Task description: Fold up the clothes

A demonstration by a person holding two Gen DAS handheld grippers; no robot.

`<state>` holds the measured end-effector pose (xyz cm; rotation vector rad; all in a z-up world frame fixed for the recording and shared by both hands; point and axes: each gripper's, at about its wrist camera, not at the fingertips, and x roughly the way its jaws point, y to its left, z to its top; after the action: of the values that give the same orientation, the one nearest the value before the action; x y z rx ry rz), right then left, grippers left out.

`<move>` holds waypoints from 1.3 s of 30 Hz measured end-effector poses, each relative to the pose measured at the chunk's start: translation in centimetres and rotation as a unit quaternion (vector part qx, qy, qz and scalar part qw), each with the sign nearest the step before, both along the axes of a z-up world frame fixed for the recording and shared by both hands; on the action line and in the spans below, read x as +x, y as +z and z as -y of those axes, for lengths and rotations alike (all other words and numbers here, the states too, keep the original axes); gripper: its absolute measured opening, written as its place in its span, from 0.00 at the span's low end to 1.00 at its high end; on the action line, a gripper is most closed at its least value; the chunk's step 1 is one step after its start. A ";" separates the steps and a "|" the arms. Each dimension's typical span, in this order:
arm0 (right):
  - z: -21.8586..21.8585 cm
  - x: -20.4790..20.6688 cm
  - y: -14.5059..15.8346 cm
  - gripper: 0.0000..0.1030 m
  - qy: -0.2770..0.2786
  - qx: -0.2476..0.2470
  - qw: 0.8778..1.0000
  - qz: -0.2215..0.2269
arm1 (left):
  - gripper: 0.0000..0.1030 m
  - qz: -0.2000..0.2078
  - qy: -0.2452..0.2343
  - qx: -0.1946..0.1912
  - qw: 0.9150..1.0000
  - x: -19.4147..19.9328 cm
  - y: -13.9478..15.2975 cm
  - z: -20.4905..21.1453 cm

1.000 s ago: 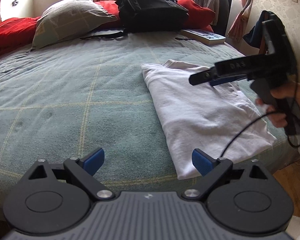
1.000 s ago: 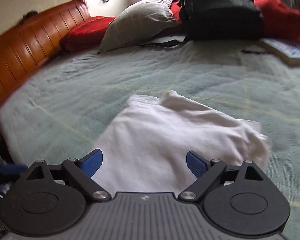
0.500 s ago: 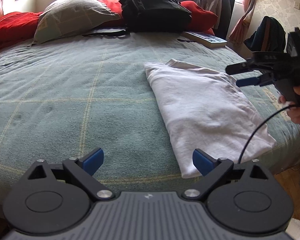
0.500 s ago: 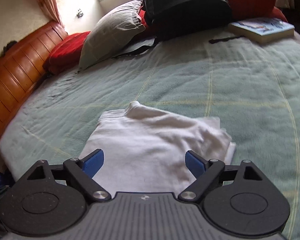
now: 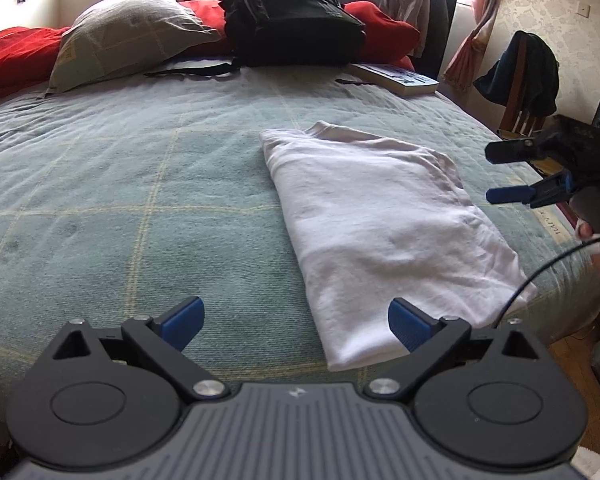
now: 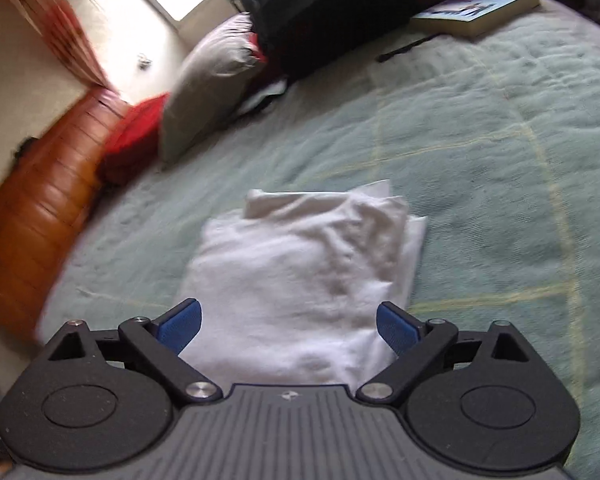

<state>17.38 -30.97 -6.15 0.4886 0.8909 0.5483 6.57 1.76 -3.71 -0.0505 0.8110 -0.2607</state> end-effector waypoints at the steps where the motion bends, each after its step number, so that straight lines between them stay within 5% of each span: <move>1: -0.4 -0.3 -0.3 0.99 0.013 0.003 1.000 -0.006 | 0.95 0.000 -0.002 0.000 1.000 0.0 0.0 0.2; 4: -1.4 -1.1 -1.2 1.00 0.042 -0.003 0.999 -0.028 | 0.95 -0.002 -0.006 0.004 1.000 -0.1 0.0 0.5; 9: 0.3 -1.9 -2.5 1.00 -0.003 -0.029 0.999 -0.047 | 0.95 -0.002 -0.008 -0.001 1.000 0.0 0.1 0.7; 22: 0.1 -0.8 -2.2 1.00 0.000 -0.054 0.998 -0.030 | 0.95 -0.004 -0.021 0.005 1.000 0.0 0.2 1.8; 34: 1.0 -0.2 -3.3 1.00 0.003 -0.025 0.999 -0.034 | 0.95 -0.020 -0.058 -0.011 0.998 3.6 -0.1 2.7; 39: 1.6 0.6 -3.6 1.00 0.001 -0.001 0.999 -0.034 | 0.95 -0.050 -0.056 -0.059 0.995 6.7 -1.0 1.7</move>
<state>17.94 -32.55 -9.79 0.5070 0.9570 0.5358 13.23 0.05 -4.68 -0.1310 0.8980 -0.4150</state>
